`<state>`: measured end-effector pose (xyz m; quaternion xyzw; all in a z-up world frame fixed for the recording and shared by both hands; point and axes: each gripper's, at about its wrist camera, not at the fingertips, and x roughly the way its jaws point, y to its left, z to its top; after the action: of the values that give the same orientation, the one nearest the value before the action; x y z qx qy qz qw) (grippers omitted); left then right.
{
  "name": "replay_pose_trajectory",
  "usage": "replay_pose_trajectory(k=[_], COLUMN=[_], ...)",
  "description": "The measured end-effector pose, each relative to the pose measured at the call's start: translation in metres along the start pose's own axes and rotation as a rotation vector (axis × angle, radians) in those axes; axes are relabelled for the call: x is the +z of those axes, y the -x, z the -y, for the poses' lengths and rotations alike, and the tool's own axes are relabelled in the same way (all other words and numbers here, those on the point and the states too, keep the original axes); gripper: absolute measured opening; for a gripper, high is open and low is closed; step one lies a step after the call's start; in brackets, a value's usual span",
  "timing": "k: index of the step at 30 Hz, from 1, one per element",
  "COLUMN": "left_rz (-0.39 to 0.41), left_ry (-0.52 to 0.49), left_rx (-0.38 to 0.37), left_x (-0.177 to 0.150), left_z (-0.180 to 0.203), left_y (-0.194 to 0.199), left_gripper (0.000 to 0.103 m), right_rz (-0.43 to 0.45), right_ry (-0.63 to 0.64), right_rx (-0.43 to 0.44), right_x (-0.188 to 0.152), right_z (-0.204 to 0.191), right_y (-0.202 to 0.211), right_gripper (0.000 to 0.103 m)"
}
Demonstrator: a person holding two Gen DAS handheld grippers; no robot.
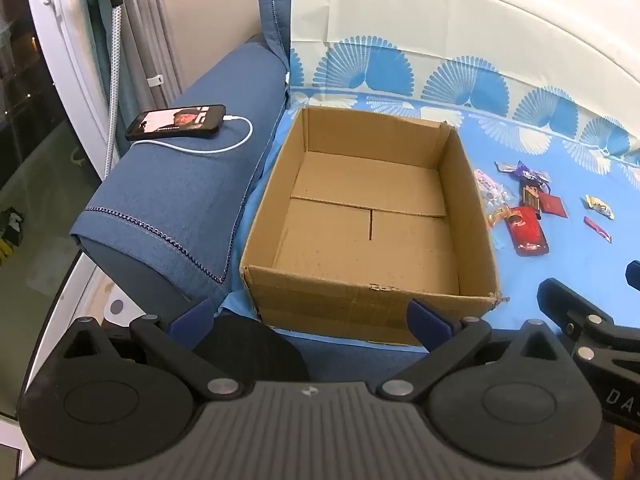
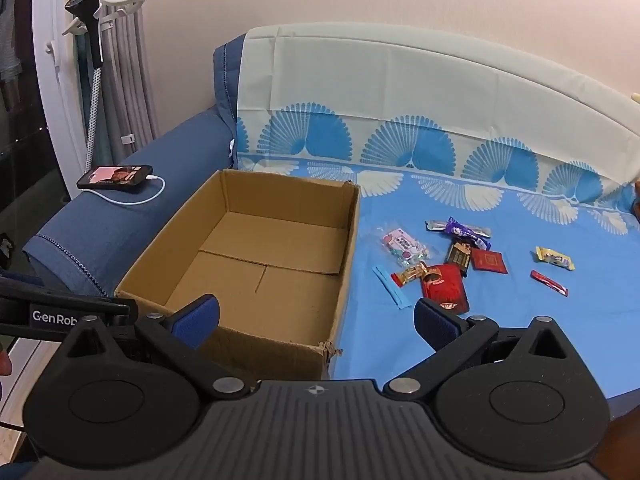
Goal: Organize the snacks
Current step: 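Move both tools from the box toward the snack pile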
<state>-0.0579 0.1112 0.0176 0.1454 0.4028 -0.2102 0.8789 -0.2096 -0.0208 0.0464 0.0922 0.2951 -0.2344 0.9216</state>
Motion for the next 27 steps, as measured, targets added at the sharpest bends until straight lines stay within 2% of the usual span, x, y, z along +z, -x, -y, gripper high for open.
replay_pose_trajectory(k=[17,27], left_rz=[-0.01,-0.056], left_ry=[-0.015,-0.035], left_rx=[0.017,0.043], left_x=[-0.003,-0.005], left_z=[0.003,0.009], left_y=[-0.001,-0.014], left_gripper=[0.103,0.103], right_rz=[0.004,-0.017], right_ry=[-0.009,-0.038], right_rx=[0.0,0.018], right_x=[-0.001,0.0], right_z=[0.001,0.009], right_y=[0.002,-0.01], right_gripper=[0.103,0.103])
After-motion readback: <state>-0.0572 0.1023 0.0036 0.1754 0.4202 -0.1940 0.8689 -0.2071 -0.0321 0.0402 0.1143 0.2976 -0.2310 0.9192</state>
